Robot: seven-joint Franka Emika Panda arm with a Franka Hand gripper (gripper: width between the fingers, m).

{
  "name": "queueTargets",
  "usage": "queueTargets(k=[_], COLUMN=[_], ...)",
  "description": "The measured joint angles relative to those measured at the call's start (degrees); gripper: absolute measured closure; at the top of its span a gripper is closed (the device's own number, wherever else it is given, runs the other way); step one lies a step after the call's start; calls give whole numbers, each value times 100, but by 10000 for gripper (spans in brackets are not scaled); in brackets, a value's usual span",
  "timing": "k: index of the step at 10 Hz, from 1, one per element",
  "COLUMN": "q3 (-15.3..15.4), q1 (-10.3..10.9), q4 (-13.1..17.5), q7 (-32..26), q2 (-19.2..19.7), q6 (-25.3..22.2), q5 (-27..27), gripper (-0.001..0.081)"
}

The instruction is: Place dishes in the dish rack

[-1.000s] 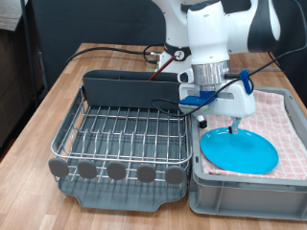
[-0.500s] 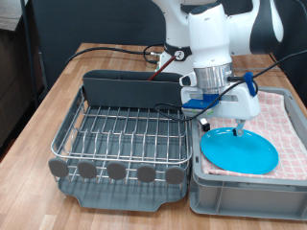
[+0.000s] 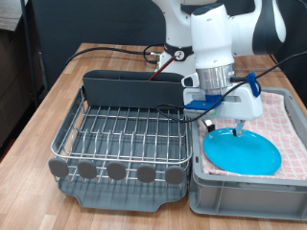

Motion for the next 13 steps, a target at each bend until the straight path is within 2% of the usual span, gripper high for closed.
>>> queueTargets(k=[1, 2, 3, 4, 5, 6, 8, 10, 13], q3=[0, 0, -2, -15, -38, -61, -126, -334, -1070], q1=[0, 1, 1, 6, 16, 38, 94, 250, 822], q4=[1, 3, 2, -4, -7, -7, -7, -13, -32], q7=[0, 0, 0, 2, 8, 11, 42, 296, 1390], q2=[0, 0, 2, 4, 4, 4, 4, -1, -162], q6=[0, 0, -1, -2, -3, -3, -5, -36, -387], q5=[0, -1, -1, -7, -23, -46, -112, -486, -1727], gripper=[350, 350, 509, 509, 707, 772, 772, 772, 772])
